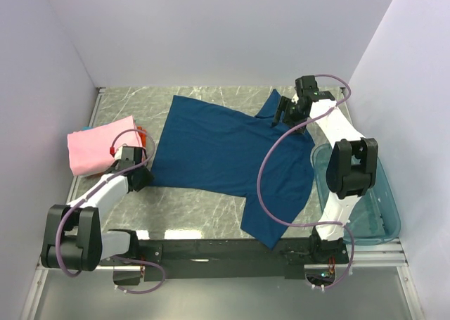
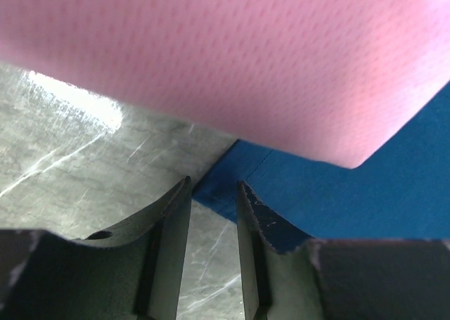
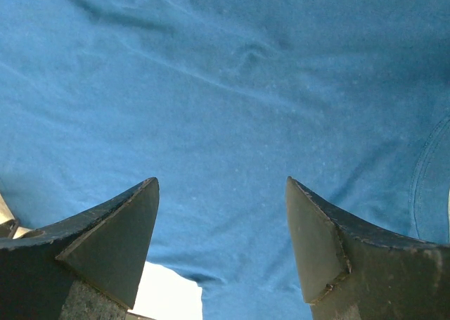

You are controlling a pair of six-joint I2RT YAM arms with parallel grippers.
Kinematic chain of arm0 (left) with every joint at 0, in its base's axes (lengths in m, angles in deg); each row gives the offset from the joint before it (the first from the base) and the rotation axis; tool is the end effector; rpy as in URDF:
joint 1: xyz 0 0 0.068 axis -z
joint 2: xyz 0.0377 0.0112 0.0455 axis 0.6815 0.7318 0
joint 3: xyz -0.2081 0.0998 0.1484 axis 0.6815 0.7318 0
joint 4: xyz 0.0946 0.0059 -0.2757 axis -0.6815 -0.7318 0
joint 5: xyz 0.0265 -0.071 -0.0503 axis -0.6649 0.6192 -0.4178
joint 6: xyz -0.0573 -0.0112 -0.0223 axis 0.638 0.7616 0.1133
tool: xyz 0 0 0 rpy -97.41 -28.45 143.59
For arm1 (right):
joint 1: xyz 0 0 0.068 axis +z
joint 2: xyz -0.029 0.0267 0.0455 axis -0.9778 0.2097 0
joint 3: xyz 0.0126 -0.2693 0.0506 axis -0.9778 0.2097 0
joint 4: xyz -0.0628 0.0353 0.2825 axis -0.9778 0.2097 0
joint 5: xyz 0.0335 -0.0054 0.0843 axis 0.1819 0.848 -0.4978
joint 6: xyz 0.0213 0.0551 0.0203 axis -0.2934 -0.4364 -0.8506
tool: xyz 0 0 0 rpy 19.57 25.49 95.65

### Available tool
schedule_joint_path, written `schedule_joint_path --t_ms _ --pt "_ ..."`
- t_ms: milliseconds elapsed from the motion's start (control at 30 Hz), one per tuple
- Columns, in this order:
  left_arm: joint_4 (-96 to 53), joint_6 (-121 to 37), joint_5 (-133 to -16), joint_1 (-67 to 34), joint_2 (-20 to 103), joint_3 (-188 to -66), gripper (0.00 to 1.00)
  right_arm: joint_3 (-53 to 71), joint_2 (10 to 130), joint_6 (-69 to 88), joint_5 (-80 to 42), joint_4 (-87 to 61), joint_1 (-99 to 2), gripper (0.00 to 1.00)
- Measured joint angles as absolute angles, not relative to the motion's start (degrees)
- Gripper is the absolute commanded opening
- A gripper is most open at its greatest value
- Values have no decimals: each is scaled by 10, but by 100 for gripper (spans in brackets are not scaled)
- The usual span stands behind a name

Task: Fold and stack the t-shirts
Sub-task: Flatten the tshirt out

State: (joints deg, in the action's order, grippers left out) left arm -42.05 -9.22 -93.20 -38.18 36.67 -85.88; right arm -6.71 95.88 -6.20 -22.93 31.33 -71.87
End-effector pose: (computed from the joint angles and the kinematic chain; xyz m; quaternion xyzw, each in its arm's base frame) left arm 0.2469 -0.0121 0.1307 -0.3471 0.8929 -0.0345 0.2847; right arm 0.4360 0.0558 0.2456 0.1120 0.9555 0.1579 0.2224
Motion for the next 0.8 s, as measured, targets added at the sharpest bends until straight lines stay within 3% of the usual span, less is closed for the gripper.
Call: schedule_joint_path --t_ms 167,367,600,800 --pt "-422 -90 -932 -382 364 -856 37 -61 959 -62 -229 315 -719 79" --pt "-416 -91 -932 -382 368 -854 30 -61 958 -62 -230 315 -719 79" --pt "-400 -93 -930 -383 378 -854 9 -61 948 -62 -230 320 -718 78" --pt "-400 -95 -928 -383 378 -854 1 -38 901 -62 -229 326 -705 75"
